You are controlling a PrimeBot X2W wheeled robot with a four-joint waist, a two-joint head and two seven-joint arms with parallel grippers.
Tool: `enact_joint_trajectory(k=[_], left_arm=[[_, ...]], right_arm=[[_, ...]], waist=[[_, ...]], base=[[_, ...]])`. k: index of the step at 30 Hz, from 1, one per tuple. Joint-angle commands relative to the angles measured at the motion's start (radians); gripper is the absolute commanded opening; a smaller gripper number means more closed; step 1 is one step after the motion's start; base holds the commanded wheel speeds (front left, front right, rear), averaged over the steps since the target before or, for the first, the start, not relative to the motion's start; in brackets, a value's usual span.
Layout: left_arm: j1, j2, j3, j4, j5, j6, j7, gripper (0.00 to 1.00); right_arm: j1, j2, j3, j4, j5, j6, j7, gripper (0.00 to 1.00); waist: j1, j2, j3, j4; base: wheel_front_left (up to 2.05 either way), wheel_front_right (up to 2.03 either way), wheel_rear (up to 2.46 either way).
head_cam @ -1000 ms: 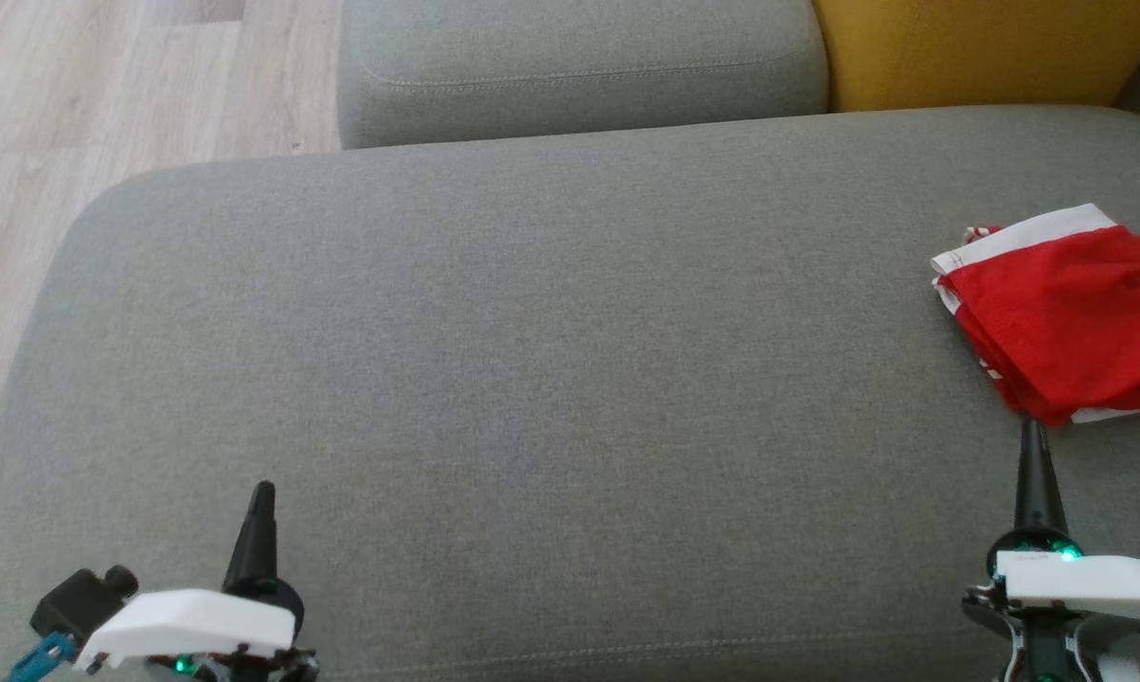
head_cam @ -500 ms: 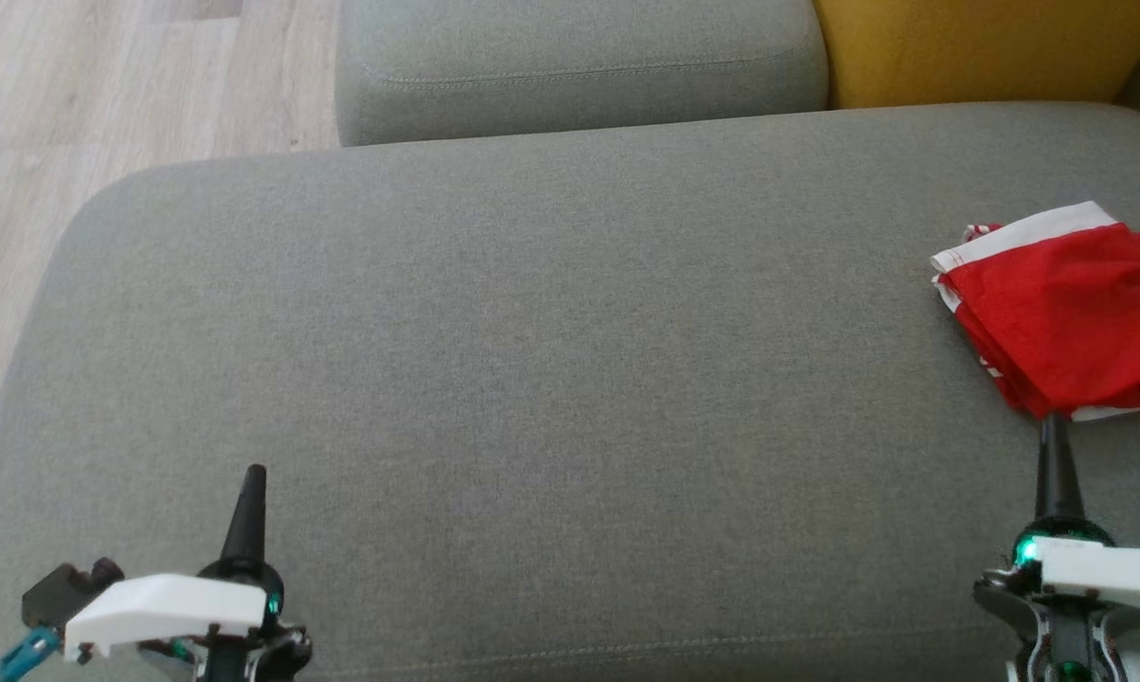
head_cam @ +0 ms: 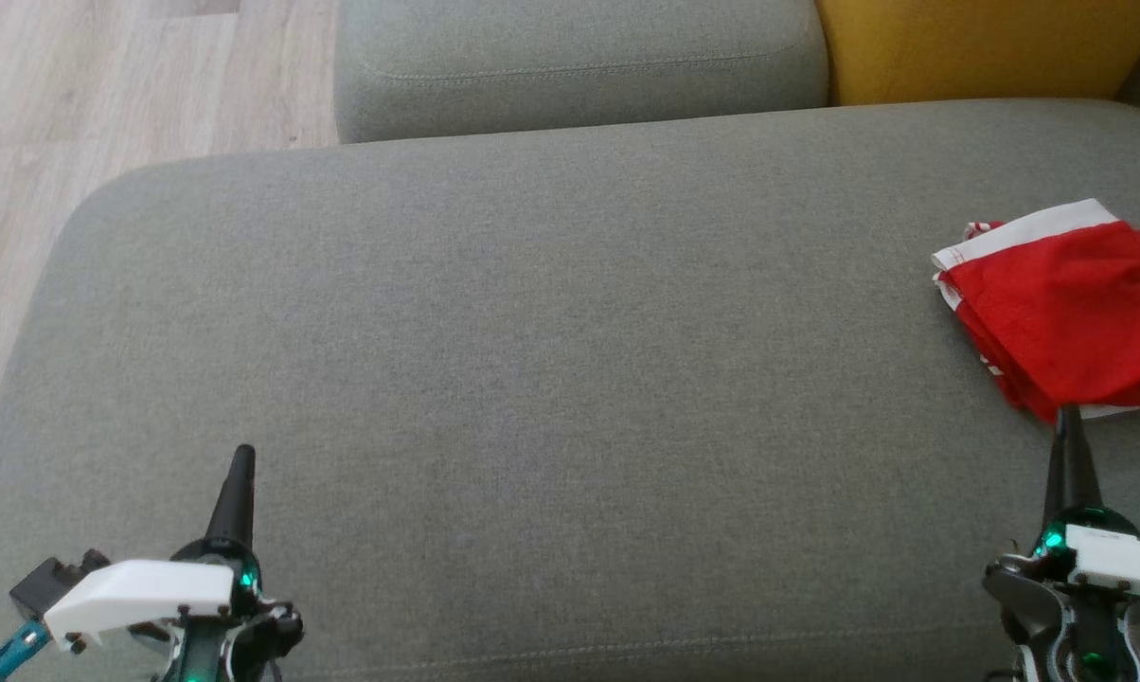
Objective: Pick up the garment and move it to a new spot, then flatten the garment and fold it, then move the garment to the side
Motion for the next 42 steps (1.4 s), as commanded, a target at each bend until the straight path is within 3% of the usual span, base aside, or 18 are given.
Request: enact_joint_trajectory(k=[1, 21, 42], left_arm=[[-0.062, 0.018, 0.041, -0.024, -0.038, -0.013, 0.01, 0.0], [-0.116, 0.016, 0.084, 0.013, -0.268, -0.049, 0.068, 0.0], [-0.118, 0.009, 0.094, 0.014, -0.263, -0.05, 0.077, 0.0]], right_arm=[[-0.051, -0.017, 0.011, -0.034, 0.042, 0.003, 0.012, 0.0], [-0.078, -0.016, -0.024, -0.031, 0.279, 0.004, 0.068, 0.0], [-0.079, -0.009, -0.033, -0.031, 0.275, 0.004, 0.076, 0.0]], waist=[[0.0, 0.0, 0.0, 0.0], [0.0, 0.0, 0.005, -0.001], [0.0, 0.0, 0.005, -0.001]], base=[[0.0, 0.0, 0.0], [0.0, 0.0, 0.0], [0.0, 0.0, 0.0]])
